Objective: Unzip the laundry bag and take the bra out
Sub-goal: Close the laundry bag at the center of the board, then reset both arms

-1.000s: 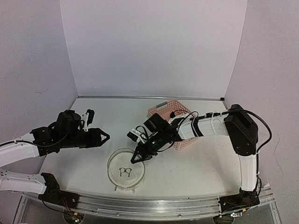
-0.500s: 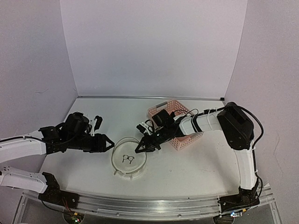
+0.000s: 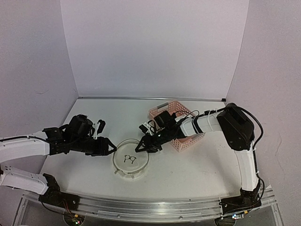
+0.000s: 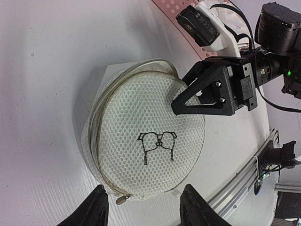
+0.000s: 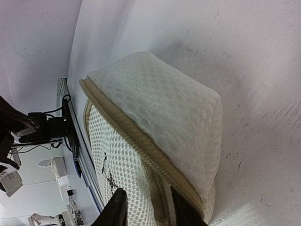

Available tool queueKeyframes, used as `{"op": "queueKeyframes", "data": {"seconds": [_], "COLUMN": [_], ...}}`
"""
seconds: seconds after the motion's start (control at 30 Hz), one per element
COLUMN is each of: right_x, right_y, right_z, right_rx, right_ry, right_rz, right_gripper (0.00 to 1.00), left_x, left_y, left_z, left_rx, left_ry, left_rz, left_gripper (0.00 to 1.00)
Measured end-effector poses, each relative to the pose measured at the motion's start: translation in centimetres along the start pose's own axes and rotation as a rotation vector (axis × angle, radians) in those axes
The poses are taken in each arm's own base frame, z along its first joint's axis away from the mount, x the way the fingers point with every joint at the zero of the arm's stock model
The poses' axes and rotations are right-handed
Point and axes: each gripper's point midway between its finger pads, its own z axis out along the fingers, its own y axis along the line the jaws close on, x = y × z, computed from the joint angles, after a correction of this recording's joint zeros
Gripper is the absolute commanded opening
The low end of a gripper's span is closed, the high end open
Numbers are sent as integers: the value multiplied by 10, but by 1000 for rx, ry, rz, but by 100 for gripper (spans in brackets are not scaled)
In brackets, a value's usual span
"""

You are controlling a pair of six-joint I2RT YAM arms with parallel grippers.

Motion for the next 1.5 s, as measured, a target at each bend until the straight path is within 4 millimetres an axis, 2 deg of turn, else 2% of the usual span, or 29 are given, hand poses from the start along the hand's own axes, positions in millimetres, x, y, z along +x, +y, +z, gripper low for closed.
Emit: {"op": "queueKeyframes", "data": {"seconds": [0.27,0.37,0.7,0.83,0.93,1.07,1.17,1.23,1.33,1.37,1.4,1.43,1.5], "right_x": [-5,-10,-34,-38,-42,-53,-63,-69,-76,-76,-76,-75,-70], "right_y": [-15,-12,22,20,9,-8,-17,-18,-21,-23,-25,-29,-36], "right_z": [-11,-21,-62,-74,-86,-118,-154,-182,-218,-229,-238,-247,-260], "right_rx": [64,80,96,135,188,284,355,394,438,451,463,478,503], "right_ry": [-51,-82,-205,-242,-273,-355,-440,-503,-587,-608,-628,-646,-669], "right_rz": [4,-11,-111,-132,-134,-136,-143,-150,-155,-154,-149,-142,-126], "right_gripper": [40,41,43,43,44,50,54,62,69,76,94,98,98], "left_x": [-7,-11,-32,-35,-41,-59,-79,-94,-112,-118,-123,-127,-136], "left_y": [-1,-1,-9,-6,-4,-10,-19,-23,-21,-19,-17,-15,-10], "left_z": [-6,-11,-24,-27,-31,-42,-53,-58,-62,-62,-62,-61,-61], "left_rx": [-3,-10,-29,-58,-87,-113,-119,-126,-148,-157,-165,-173,-189], "left_ry": [-37,-56,-117,-130,-146,-188,-231,-253,-270,-270,-269,-265,-260], "left_rz": [4,6,31,36,54,90,122,137,145,149,149,152,155], "left_gripper": [53,53,54,58,64,72,80,86,93,95,97,99,99]}}
